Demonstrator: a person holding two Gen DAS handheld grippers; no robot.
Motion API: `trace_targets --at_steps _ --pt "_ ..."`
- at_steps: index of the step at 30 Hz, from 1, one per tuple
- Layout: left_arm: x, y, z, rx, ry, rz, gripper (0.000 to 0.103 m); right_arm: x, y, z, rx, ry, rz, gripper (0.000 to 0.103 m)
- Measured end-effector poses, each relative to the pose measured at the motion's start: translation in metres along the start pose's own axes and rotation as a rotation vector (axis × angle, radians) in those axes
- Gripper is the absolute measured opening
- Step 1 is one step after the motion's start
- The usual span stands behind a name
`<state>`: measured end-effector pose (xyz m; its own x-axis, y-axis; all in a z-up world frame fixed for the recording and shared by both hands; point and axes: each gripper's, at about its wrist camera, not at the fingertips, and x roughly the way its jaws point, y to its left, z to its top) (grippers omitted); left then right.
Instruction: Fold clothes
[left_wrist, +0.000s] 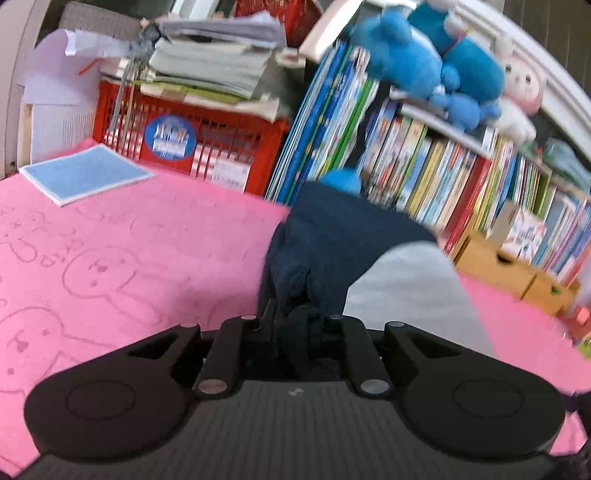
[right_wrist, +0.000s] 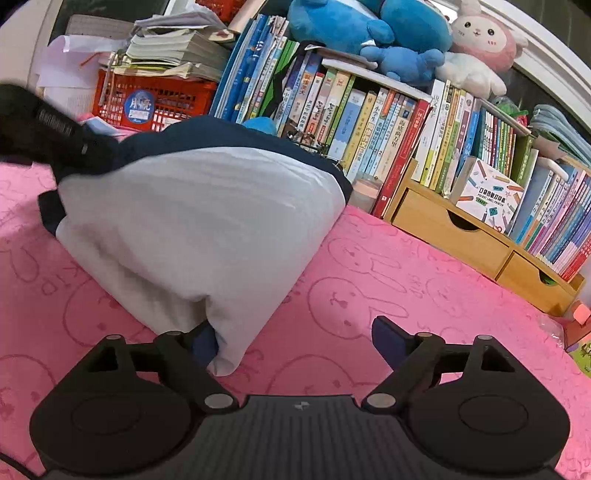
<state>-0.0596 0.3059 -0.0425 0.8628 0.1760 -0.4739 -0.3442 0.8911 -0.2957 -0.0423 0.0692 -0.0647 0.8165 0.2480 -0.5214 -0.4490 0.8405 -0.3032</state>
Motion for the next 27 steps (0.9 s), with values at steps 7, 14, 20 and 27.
trace_targets --at_steps 7,14,20,27 --pt "0.001 -0.004 -0.01 0.167 0.048 0.047 0.02 0.002 0.005 0.004 -0.058 -0.007 0.005 0.08" --pt "-0.003 0.0 -0.015 0.187 0.078 0.053 0.027 0.004 0.011 0.013 -0.081 -0.01 0.033 0.035" --pt "-0.005 -0.006 -0.018 0.231 0.111 0.044 0.031 -0.005 0.023 0.001 -0.214 -0.044 -0.048 0.023" --pt "-0.012 -0.013 -0.025 0.278 0.126 -0.003 0.04 -0.028 0.016 -0.002 -0.241 -0.102 -0.145 0.019"
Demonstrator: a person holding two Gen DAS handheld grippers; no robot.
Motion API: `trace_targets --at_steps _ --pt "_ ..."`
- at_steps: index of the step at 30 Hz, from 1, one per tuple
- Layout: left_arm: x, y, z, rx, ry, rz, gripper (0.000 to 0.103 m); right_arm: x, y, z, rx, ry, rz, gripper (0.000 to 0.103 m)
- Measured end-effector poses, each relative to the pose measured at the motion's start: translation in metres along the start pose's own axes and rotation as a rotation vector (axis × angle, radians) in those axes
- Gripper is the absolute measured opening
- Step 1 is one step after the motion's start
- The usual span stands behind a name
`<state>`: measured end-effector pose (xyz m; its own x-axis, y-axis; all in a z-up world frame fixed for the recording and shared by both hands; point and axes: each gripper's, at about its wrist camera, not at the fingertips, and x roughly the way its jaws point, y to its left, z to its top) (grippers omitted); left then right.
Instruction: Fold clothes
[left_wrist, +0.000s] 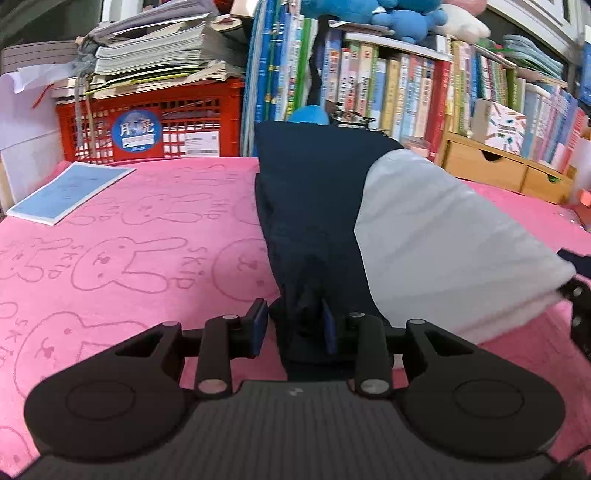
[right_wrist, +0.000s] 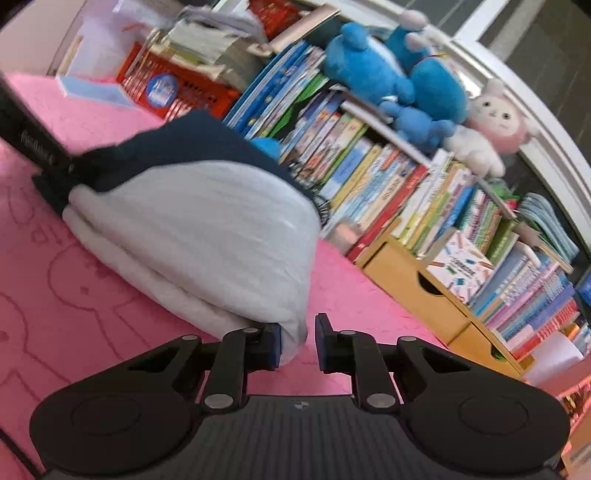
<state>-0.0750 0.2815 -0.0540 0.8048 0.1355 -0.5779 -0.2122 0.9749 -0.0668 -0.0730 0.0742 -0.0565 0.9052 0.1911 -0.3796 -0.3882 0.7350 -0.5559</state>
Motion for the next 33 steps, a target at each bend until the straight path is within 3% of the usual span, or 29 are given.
trace_targets --at_steps 2,9,11,12,14,17,21,24,28,31,33 --pt "-0.002 0.0 -0.003 0.005 0.009 -0.019 0.049 -0.01 -0.005 -0.004 0.004 -0.003 -0.017 0.019" --pt "-0.004 -0.007 -0.004 0.041 0.015 -0.002 0.049 0.01 -0.007 -0.011 0.082 0.086 0.087 0.022" --pt "-0.003 -0.007 -0.003 0.045 0.016 0.003 0.05 0.022 -0.004 -0.006 0.082 0.091 0.093 0.037" --pt "-0.003 -0.007 -0.003 0.044 0.017 0.005 0.05 0.031 -0.002 -0.004 0.083 0.099 0.093 0.037" --pt "-0.004 -0.005 -0.003 0.038 0.019 0.002 0.052 0.043 -0.004 -0.002 0.09 0.111 0.039 0.029" --pt "-0.004 -0.004 -0.003 0.038 0.021 -0.012 0.057 0.038 -0.011 -0.008 0.089 0.096 0.006 0.029" --pt "-0.008 -0.008 -0.006 0.074 0.028 -0.044 0.064 0.007 -0.002 -0.016 -0.036 0.036 -0.089 0.028" --pt "-0.017 -0.012 -0.012 0.112 0.034 -0.091 0.068 -0.021 -0.004 -0.022 -0.059 0.009 -0.134 0.029" --pt "-0.021 -0.019 -0.015 0.143 0.036 -0.109 0.071 -0.019 -0.006 -0.043 -0.049 0.078 -0.104 0.034" --pt "-0.021 -0.017 -0.016 0.128 0.042 -0.119 0.072 -0.026 -0.008 -0.04 -0.031 0.075 -0.096 0.034" --pt "-0.021 -0.016 -0.016 0.128 0.045 -0.122 0.076 -0.031 -0.011 -0.04 -0.029 0.074 -0.093 0.04"
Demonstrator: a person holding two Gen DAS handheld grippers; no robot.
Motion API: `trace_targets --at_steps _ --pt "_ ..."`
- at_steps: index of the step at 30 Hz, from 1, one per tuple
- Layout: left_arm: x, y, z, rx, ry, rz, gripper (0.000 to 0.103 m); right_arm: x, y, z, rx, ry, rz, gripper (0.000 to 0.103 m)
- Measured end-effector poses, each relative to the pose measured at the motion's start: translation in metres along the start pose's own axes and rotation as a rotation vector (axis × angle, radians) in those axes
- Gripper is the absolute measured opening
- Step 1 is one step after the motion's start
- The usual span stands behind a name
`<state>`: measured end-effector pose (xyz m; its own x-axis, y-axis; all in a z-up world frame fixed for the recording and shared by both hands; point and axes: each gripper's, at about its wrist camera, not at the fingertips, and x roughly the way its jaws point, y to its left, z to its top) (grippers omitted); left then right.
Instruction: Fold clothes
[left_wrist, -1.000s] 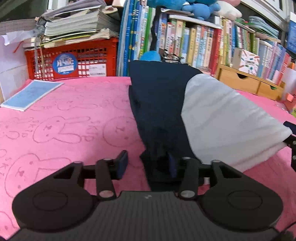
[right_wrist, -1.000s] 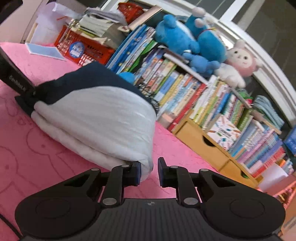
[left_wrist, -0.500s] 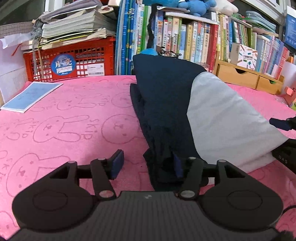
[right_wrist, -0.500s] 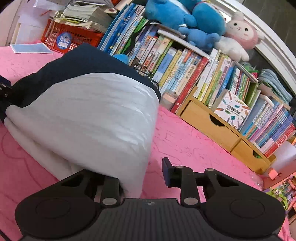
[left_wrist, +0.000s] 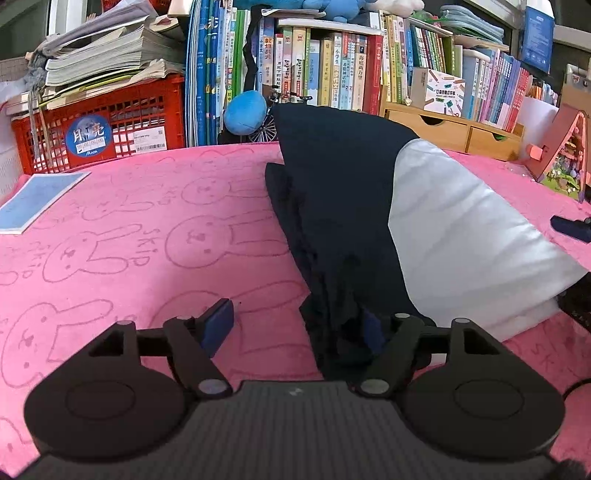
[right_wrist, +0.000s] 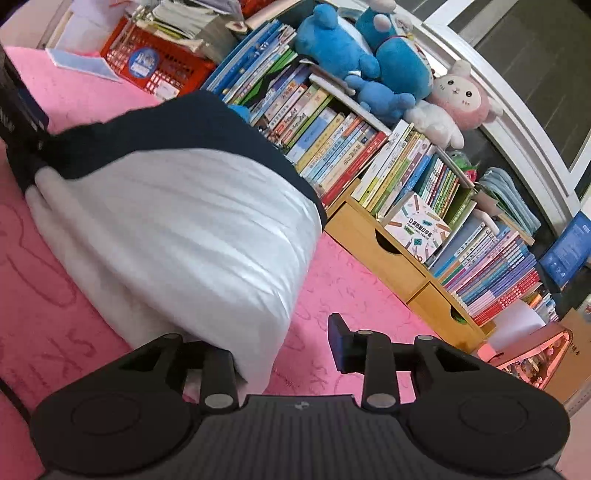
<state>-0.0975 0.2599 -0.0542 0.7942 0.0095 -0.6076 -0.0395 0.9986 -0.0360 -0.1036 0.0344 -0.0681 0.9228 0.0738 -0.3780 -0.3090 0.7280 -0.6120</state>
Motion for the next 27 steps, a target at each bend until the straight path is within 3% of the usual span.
trace_targets --at_steps 3,7,10,13,17,22,24,27 --pt "-0.001 -0.001 -0.001 0.009 0.004 -0.004 0.081 -0.003 -0.008 -0.005 0.036 0.017 0.038 0.046" --pt "-0.001 -0.002 -0.002 0.01 0.005 -0.001 0.081 -0.005 -0.03 -0.011 0.155 0.02 0.185 0.047" --pt "-0.001 -0.002 -0.002 0.009 0.004 -0.002 0.082 -0.008 -0.042 -0.015 0.194 0.024 0.251 0.063" --pt "-0.001 -0.001 -0.002 0.006 0.003 -0.001 0.082 -0.011 -0.047 -0.019 0.204 0.025 0.303 0.065" --pt "-0.001 0.0 -0.002 -0.001 0.004 0.004 0.082 -0.015 -0.07 -0.028 0.333 -0.002 0.482 0.064" --pt "-0.002 0.0 -0.003 -0.003 0.002 0.01 0.082 -0.013 -0.101 -0.042 0.467 0.059 0.699 0.065" --pt "-0.002 -0.001 -0.002 -0.003 0.002 0.011 0.082 -0.023 -0.115 -0.037 0.523 -0.019 0.775 0.065" --pt "-0.002 0.0 -0.002 -0.002 0.002 0.012 0.082 -0.025 -0.12 -0.006 0.532 -0.097 0.686 0.066"
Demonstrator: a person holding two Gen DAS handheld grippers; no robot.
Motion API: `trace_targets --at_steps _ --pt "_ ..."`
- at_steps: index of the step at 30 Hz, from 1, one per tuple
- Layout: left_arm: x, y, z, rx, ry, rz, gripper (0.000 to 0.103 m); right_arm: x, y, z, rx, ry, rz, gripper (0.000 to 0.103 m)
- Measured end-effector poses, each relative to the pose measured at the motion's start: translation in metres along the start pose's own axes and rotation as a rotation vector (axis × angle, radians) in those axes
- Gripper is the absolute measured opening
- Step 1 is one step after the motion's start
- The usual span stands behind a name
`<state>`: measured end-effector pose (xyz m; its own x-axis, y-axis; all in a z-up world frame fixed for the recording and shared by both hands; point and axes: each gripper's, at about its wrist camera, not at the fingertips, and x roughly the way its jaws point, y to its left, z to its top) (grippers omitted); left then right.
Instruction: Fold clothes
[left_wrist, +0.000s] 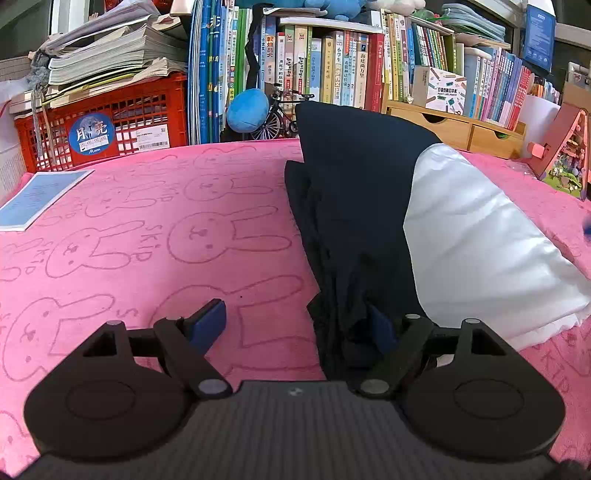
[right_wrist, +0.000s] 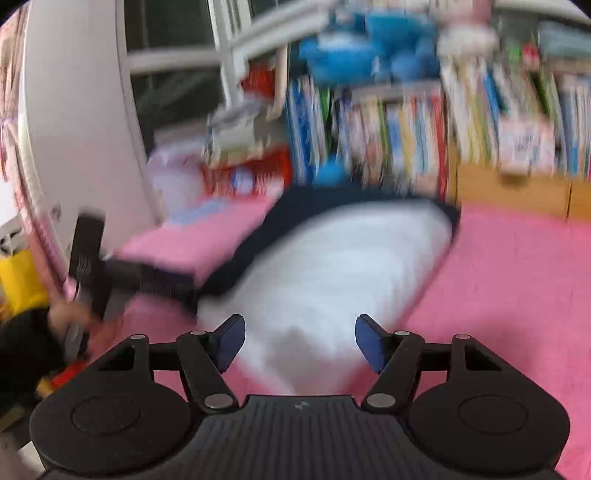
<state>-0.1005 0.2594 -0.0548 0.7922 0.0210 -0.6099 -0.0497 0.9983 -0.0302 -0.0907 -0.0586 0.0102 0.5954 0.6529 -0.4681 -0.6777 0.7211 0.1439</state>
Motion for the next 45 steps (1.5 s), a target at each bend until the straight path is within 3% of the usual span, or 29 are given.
trace_targets --at_steps 3,8,16,20,24,26,30,32,34,37,41,43,45 --pt "-0.001 0.0 0.0 0.001 -0.001 0.002 0.082 0.045 0.019 0.032 -0.069 0.013 -0.076 0.056" --pt "-0.001 -0.001 -0.001 0.001 -0.002 0.004 0.082 0.161 0.057 0.064 -0.18 0.164 -0.063 0.033" --pt "-0.001 0.0 -0.001 0.004 0.0 -0.003 0.082 0.293 0.053 0.084 -0.17 0.27 -0.171 0.028" --pt "-0.001 0.001 -0.001 0.0 0.0 -0.007 0.082 0.323 0.045 0.092 -0.136 0.277 -0.162 0.026" --pt "-0.002 0.002 -0.001 -0.007 0.0 -0.012 0.082 0.344 0.018 0.101 0.014 0.281 -0.133 0.026" --pt "-0.002 0.003 -0.001 -0.011 0.0 -0.016 0.082 0.348 0.019 0.103 0.01 0.283 -0.148 0.026" --pt "-0.002 0.003 -0.001 -0.009 0.001 -0.017 0.083 0.332 0.018 0.108 0.017 0.274 -0.13 0.03" --pt "-0.002 0.003 -0.001 -0.009 0.003 -0.018 0.084 0.3 0.012 0.11 0.084 0.211 -0.09 0.054" --pt "-0.002 0.003 -0.001 -0.01 0.003 -0.02 0.084 0.258 0.004 0.11 0.131 0.144 -0.036 0.063" --pt "-0.002 0.003 -0.001 -0.012 0.004 -0.023 0.085 0.185 -0.005 0.095 0.121 0.079 0.019 0.065" --pt "-0.003 0.008 -0.001 -0.036 0.002 -0.041 0.093 0.098 -0.018 0.048 0.125 0.05 0.038 0.071" --pt "-0.004 0.013 -0.001 -0.074 0.004 -0.032 0.1 0.071 -0.02 0.023 0.111 0.067 0.01 0.071" --pt "-0.006 0.017 0.0 -0.103 0.011 -0.013 0.101 0.05 -0.015 -0.002 0.062 0.086 -0.044 0.071"
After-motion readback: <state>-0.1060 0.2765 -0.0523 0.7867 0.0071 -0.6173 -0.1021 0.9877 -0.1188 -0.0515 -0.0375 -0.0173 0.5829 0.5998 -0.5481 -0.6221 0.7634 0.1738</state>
